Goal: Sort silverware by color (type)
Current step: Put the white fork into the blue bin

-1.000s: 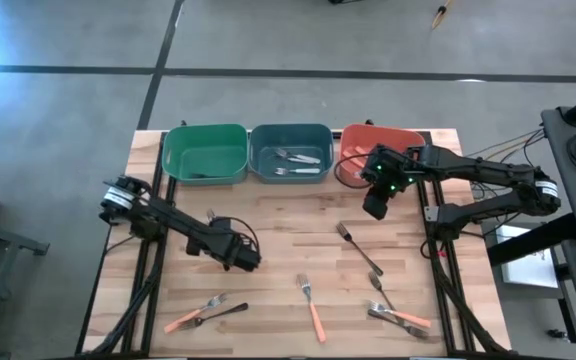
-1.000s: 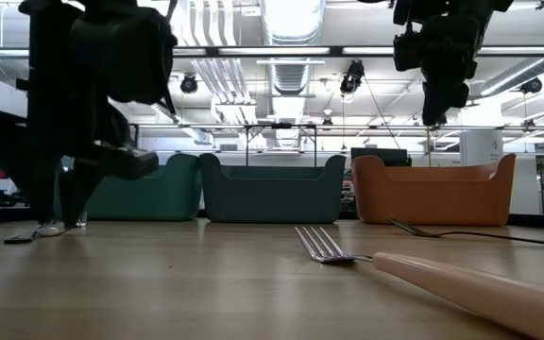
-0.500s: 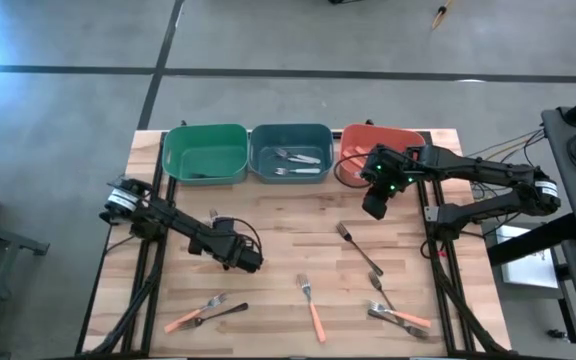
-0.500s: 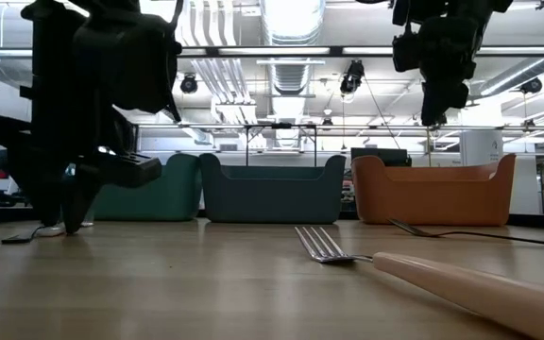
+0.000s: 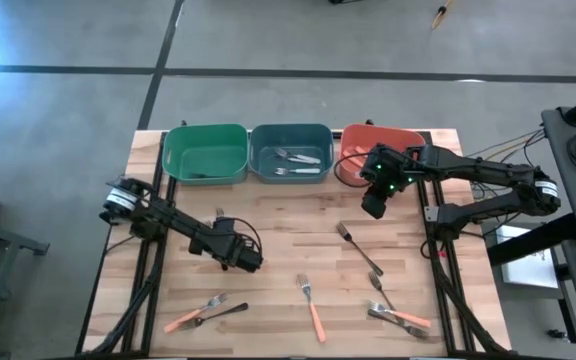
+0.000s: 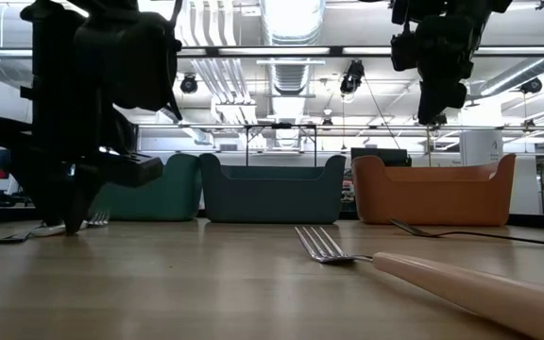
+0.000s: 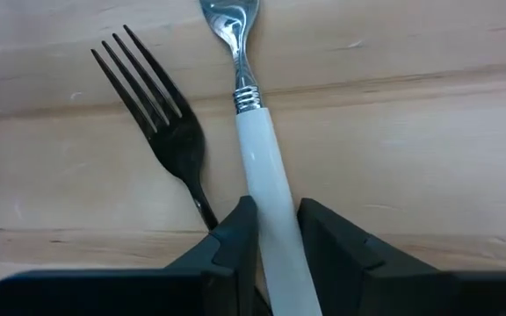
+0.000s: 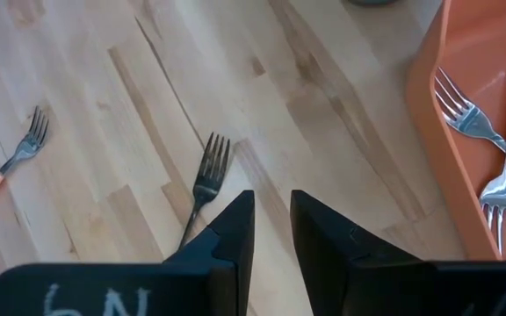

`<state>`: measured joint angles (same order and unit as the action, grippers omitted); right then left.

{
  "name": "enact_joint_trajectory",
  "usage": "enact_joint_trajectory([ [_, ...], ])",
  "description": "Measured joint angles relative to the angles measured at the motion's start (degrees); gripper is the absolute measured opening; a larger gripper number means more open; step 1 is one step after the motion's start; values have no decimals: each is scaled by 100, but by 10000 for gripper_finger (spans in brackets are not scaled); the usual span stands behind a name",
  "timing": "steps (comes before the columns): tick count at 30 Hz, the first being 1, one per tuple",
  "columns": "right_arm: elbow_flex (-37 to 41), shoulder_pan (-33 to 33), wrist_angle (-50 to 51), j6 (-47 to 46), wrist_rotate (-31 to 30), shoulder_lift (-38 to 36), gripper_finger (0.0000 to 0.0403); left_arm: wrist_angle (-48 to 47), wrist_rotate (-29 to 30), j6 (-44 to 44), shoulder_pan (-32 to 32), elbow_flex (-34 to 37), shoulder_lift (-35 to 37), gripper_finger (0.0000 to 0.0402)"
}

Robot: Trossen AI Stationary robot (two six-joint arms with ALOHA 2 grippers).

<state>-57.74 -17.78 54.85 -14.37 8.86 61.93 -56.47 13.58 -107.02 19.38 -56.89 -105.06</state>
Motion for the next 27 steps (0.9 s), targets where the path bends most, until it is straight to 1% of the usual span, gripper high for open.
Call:
enact_joint_trajectory([
  [2,0,0,-2,-2,0,0,66,41,0,4,2,5,0,74],
  [4,0,0,-6,-2,0,0,64,65,-8,8,2,-4,1,64],
  [8,0,0,-24,-15,0,0,64,105,-16,249,-4,-106,4,16],
  [9,0,0,-32,-20,0,0,64,129,-24,305,-4,-136,8,10],
  [16,0,0,-38,-22,2,0,63,601,-109,922,2,-505,44,3],
  [23,0,0,-242,-234,7,0,63,1109,525,1743,-79,-1037,79,0],
  [27,-2,0,-396,-325,13,0,64,1227,824,2134,-223,-1233,83,0],
])
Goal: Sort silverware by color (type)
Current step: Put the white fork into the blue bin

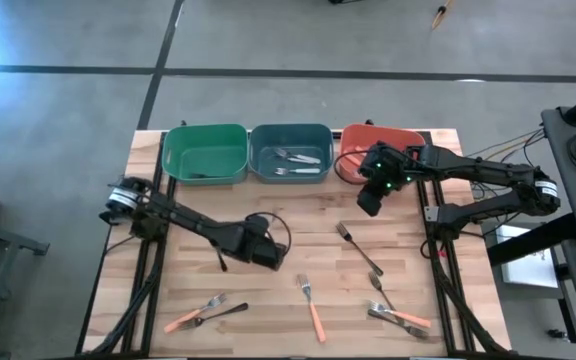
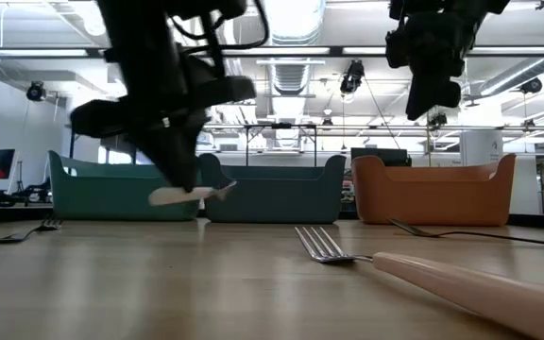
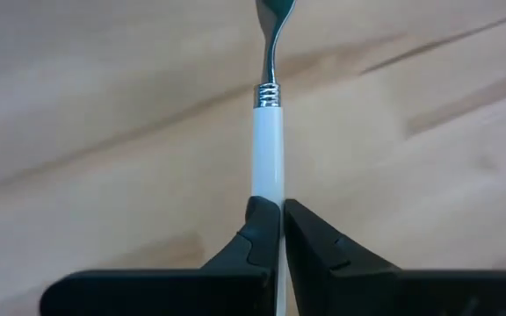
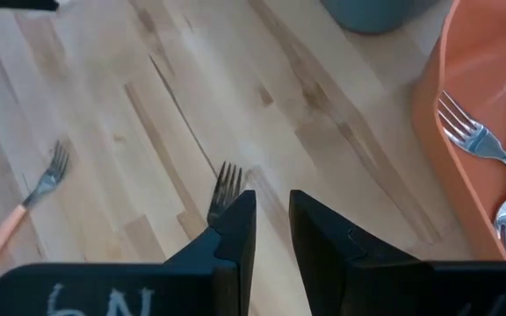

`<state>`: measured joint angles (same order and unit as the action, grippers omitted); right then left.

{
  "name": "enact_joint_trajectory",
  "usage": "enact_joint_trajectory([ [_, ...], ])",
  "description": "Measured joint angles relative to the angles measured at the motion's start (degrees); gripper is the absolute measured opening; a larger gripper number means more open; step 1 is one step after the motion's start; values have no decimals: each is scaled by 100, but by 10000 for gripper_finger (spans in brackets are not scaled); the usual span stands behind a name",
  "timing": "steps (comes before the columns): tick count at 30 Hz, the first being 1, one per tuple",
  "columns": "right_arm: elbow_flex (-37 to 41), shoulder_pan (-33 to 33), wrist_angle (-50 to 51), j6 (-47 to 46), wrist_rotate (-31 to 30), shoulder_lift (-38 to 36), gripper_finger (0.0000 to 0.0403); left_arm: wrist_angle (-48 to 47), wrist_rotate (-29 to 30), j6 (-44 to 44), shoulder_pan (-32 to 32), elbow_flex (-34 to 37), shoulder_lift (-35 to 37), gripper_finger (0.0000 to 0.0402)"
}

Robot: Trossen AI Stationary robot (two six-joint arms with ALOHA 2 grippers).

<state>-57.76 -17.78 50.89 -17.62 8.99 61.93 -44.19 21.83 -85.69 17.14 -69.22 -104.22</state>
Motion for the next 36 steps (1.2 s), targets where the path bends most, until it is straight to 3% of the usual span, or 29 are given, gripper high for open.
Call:
enact_joint_trajectory([
  [8,0,2,-241,-220,1,0,63,370,389,1385,-669,-340,2,0],
  [20,0,2,-234,-209,2,0,63,1013,405,4794,-2265,-1373,22,0],
  [29,0,2,-233,-193,-3,-2,63,962,-167,6266,-3658,-1249,22,0],
  [36,0,2,-231,-193,-7,-2,63,928,-467,7277,-3991,-1245,22,0],
])
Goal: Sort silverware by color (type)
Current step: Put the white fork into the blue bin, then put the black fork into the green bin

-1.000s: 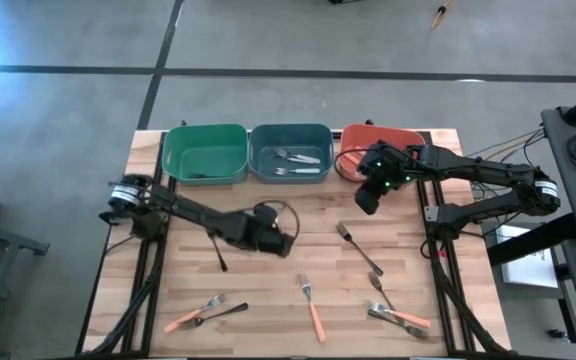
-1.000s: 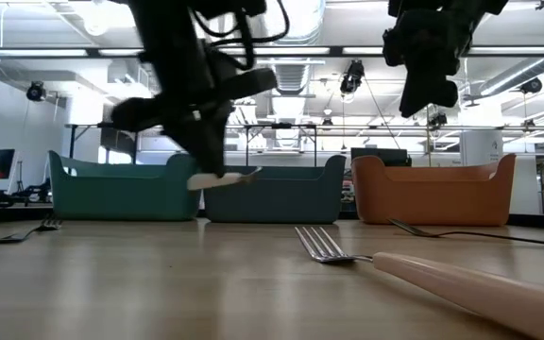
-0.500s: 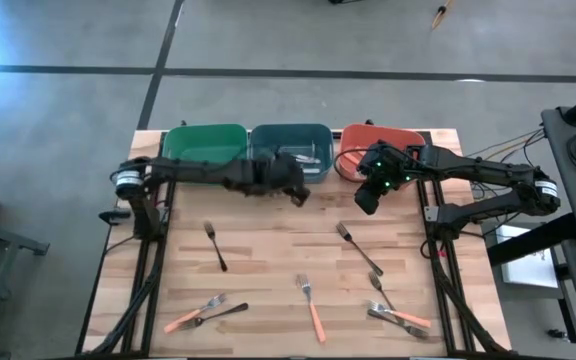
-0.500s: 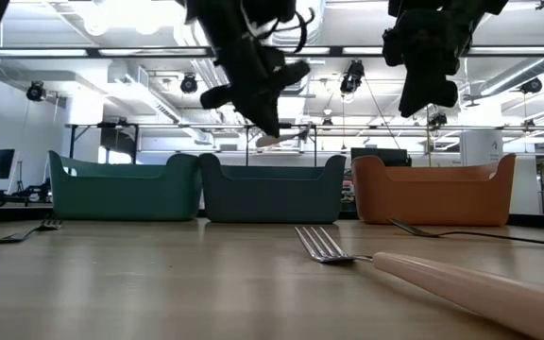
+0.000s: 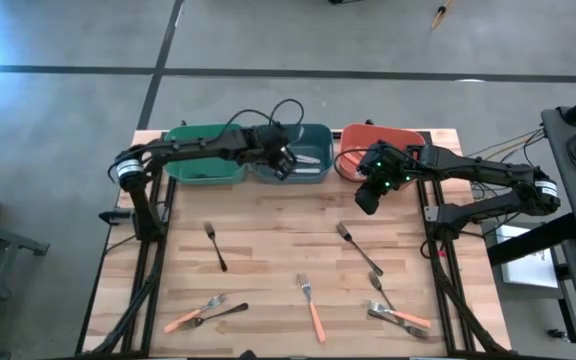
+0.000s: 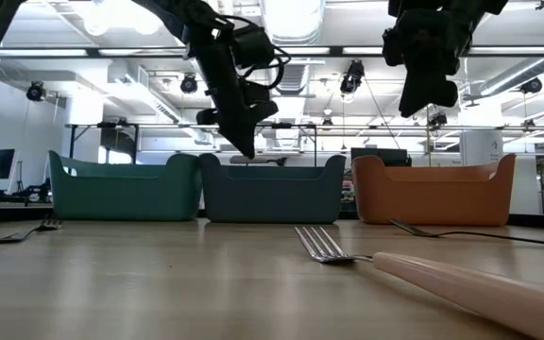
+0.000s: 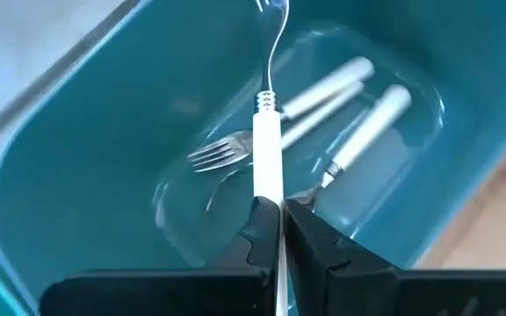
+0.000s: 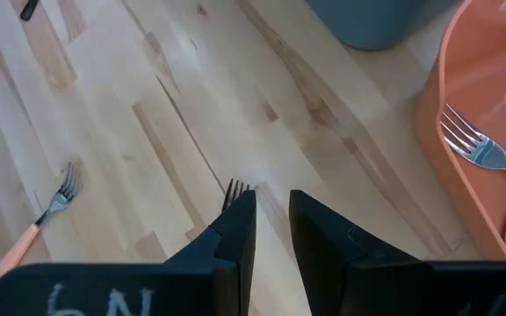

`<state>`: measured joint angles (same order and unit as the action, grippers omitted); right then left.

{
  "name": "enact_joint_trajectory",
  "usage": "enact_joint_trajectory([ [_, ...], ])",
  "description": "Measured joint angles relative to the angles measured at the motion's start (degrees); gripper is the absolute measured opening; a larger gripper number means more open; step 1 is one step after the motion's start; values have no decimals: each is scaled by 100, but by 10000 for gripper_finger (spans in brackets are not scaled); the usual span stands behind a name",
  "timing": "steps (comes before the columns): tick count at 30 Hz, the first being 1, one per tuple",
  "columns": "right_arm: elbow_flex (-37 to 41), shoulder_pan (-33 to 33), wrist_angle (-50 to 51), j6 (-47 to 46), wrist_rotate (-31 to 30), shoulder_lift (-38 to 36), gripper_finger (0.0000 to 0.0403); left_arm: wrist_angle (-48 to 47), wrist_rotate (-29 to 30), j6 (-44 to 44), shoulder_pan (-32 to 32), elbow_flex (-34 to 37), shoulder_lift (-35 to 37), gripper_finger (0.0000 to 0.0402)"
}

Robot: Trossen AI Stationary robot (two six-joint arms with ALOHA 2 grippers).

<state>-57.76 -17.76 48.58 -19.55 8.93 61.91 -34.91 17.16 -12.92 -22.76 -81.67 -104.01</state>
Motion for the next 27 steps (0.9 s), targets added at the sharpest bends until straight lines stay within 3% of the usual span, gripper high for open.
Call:
enact_joint_trajectory([
  [5,0,0,-2,21,-10,2,63,8,6,1052,6,2,0,0],
  [10,0,0,-2,83,-21,2,61,21,11,1173,-2,4,0,8],
  [19,0,0,-2,79,-311,7,61,26,-10,1114,37,4,0,69],
  [22,0,0,-2,76,-310,9,61,-8,-617,690,63,-47,-3,85],
  [27,0,-2,0,72,-310,9,61,29,-2786,-114,167,-351,-7,91],
])
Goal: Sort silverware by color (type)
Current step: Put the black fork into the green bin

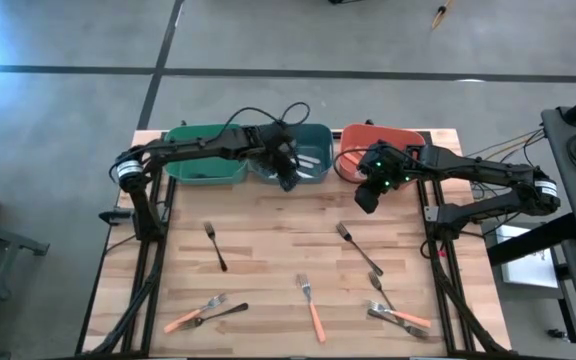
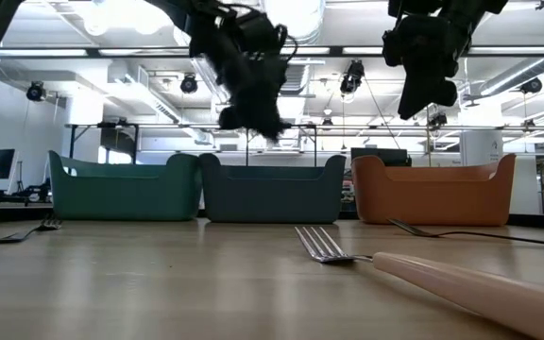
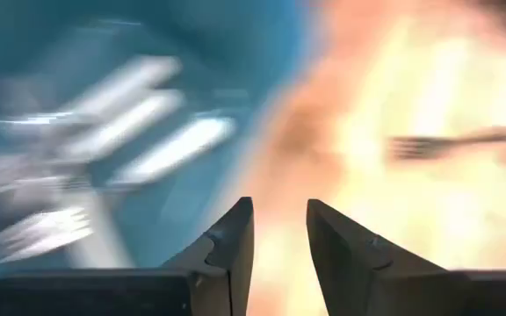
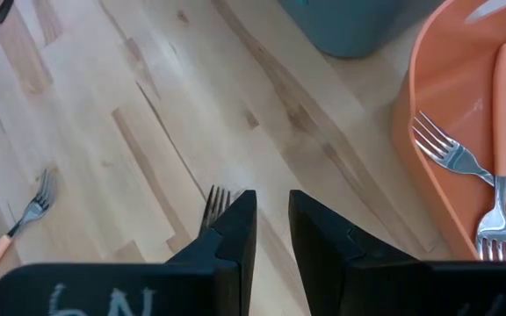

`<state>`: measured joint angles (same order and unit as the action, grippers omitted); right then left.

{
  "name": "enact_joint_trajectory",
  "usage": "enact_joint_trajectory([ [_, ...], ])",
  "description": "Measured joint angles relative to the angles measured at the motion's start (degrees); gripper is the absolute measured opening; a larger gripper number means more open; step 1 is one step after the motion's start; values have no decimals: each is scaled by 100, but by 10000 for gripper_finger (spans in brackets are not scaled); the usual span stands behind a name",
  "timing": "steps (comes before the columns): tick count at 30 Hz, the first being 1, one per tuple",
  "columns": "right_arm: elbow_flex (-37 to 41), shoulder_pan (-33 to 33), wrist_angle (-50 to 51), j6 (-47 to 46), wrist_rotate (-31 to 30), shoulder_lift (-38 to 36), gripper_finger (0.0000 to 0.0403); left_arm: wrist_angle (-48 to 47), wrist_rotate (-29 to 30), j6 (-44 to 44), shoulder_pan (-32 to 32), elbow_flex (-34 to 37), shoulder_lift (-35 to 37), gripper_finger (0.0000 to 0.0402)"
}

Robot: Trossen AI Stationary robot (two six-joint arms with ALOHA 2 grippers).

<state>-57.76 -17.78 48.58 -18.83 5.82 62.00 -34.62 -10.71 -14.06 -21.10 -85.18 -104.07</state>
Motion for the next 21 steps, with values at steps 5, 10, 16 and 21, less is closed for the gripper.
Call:
enact_joint_trajectory([
  [5,0,2,0,61,2,0,61,-126,-1050,-160,625,-105,0,91],
  [10,0,0,0,68,2,0,61,-1322,-362,-415,1426,99,0,91],
  [16,0,1,0,102,2,2,61,-2466,701,-2146,2261,490,10,91],
  [21,41,2,-2,251,2,2,61,-2991,720,-3845,2935,1003,121,91],
])
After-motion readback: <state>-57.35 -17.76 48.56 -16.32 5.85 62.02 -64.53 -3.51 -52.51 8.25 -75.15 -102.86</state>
